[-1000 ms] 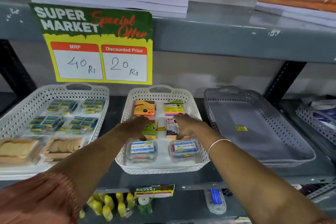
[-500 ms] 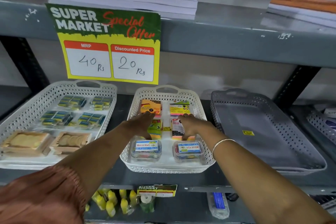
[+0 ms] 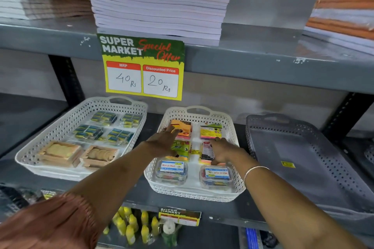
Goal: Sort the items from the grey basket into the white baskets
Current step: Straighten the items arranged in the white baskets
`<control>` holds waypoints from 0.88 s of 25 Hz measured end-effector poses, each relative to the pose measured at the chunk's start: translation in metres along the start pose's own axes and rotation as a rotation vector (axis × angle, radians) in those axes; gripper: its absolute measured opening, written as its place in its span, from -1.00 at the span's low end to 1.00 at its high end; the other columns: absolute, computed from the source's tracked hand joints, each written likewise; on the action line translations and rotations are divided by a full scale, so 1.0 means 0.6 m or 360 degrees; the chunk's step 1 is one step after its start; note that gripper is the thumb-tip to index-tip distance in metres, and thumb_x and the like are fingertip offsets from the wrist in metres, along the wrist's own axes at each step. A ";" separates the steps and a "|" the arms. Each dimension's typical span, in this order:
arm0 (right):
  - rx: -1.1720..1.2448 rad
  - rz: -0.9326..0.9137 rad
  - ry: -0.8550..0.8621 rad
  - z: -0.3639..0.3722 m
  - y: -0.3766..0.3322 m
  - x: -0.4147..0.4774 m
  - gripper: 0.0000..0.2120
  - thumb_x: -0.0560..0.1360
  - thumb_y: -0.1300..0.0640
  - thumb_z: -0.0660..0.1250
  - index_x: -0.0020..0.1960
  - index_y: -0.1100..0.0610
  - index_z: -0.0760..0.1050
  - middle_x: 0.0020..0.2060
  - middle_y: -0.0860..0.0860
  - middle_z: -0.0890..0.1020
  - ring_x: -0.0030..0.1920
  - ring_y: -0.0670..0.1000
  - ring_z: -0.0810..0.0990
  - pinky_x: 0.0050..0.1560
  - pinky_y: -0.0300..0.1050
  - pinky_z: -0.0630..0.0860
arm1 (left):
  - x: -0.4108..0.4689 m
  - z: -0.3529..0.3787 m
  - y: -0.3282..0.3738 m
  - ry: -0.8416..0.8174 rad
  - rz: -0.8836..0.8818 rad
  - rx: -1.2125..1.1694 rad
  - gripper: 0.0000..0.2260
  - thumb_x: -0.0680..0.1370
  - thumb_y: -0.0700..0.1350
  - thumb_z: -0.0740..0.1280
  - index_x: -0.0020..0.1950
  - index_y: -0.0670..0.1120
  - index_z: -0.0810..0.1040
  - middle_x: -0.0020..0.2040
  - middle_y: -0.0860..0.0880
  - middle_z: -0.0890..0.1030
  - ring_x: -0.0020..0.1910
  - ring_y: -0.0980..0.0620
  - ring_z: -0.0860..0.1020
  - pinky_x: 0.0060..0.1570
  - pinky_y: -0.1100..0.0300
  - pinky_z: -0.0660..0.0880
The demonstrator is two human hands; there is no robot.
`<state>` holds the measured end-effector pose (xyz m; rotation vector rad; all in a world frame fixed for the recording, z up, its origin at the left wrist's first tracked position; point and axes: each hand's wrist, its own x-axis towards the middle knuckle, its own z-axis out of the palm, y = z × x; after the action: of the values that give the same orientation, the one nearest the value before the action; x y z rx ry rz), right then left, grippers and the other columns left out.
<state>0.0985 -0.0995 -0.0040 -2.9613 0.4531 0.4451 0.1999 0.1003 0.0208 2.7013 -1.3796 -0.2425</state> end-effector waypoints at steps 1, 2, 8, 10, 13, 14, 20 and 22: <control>0.0010 -0.0009 -0.0004 0.000 0.000 0.002 -0.19 0.36 0.10 0.51 0.48 0.16 0.17 0.40 0.13 0.38 0.40 0.15 0.32 0.40 0.07 0.34 | -0.006 -0.004 0.000 0.0045 -0.0003 0.0006 -0.23 0.42 0.01 0.43 0.49 -0.12 0.07 0.53 -0.14 0.09 0.47 -0.15 0.15 0.38 -0.12 0.27; 0.0026 -0.0007 -0.0020 0.000 0.002 0.003 -0.17 0.35 0.10 0.51 0.49 0.15 0.16 0.40 0.13 0.37 0.40 0.15 0.33 0.40 0.06 0.34 | -0.012 -0.009 -0.001 0.0091 -0.0008 0.0010 -0.22 0.43 0.01 0.43 0.49 -0.11 0.06 0.53 -0.13 0.08 0.48 -0.14 0.13 0.39 -0.12 0.25; 0.0139 -0.0083 0.0020 -0.072 -0.048 -0.001 -0.06 0.39 -0.05 0.47 0.56 0.16 0.01 0.54 0.14 0.15 0.53 0.16 0.16 0.50 0.02 0.20 | -0.076 -0.057 -0.067 0.0373 -0.0075 0.0073 -0.26 0.46 0.09 0.37 0.49 -0.12 0.07 0.51 -0.13 0.14 0.46 -0.13 0.16 0.36 -0.03 0.23; 0.0217 -0.0148 0.0238 -0.110 -0.106 -0.001 -0.17 0.44 -0.01 0.42 0.55 0.17 0.06 0.51 0.17 0.21 0.50 0.15 0.24 0.46 -0.04 0.26 | -0.108 -0.069 -0.122 0.0372 -0.0110 0.0137 -0.29 0.47 0.11 0.34 0.48 -0.13 0.10 0.50 -0.15 0.17 0.45 -0.13 0.20 0.34 -0.02 0.25; 0.0423 -0.0284 0.0409 -0.142 -0.229 0.005 -0.34 0.47 0.07 0.41 0.48 0.20 0.24 0.42 0.16 0.37 0.44 0.14 0.35 0.39 -0.09 0.32 | -0.163 -0.081 -0.241 0.0166 -0.0255 0.0239 -0.31 0.48 0.17 0.31 0.48 -0.11 0.14 0.49 -0.13 0.23 0.43 -0.13 0.26 0.34 -0.02 0.30; 0.0511 -0.0332 0.0429 -0.145 -0.276 0.011 -0.39 0.46 0.09 0.43 0.44 0.20 0.32 0.37 0.15 0.44 0.40 0.14 0.41 0.34 -0.10 0.35 | -0.181 -0.085 -0.279 0.0054 -0.0295 0.0208 -0.29 0.47 0.19 0.32 0.48 -0.11 0.13 0.49 -0.13 0.24 0.43 -0.12 0.26 0.36 -0.01 0.29; 0.0038 -0.0451 -0.0120 -0.073 -0.542 0.056 -0.50 0.44 0.10 0.45 0.30 0.18 0.37 0.07 0.11 0.57 0.19 0.14 0.51 0.11 -0.08 0.43 | -0.240 -0.078 -0.450 -0.0562 -0.0235 0.0060 -0.13 0.37 0.18 0.44 0.51 -0.05 0.03 0.53 -0.11 0.16 0.47 -0.08 0.19 0.44 0.07 0.19; -0.0063 -0.0385 -0.0200 -0.039 -0.568 0.062 -0.56 0.42 0.13 0.46 0.21 0.14 0.35 -0.17 0.01 0.46 0.01 0.10 0.46 -0.06 -0.10 0.37 | -0.245 -0.063 -0.476 -0.0559 -0.0208 0.0008 -0.27 0.38 0.08 0.46 0.45 -0.02 0.21 0.45 -0.12 0.34 0.38 -0.09 0.35 0.36 0.02 0.32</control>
<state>0.2436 0.2103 0.0295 -2.9501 0.0717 0.6121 0.3490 0.3871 0.0264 2.8551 -1.2753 -0.7572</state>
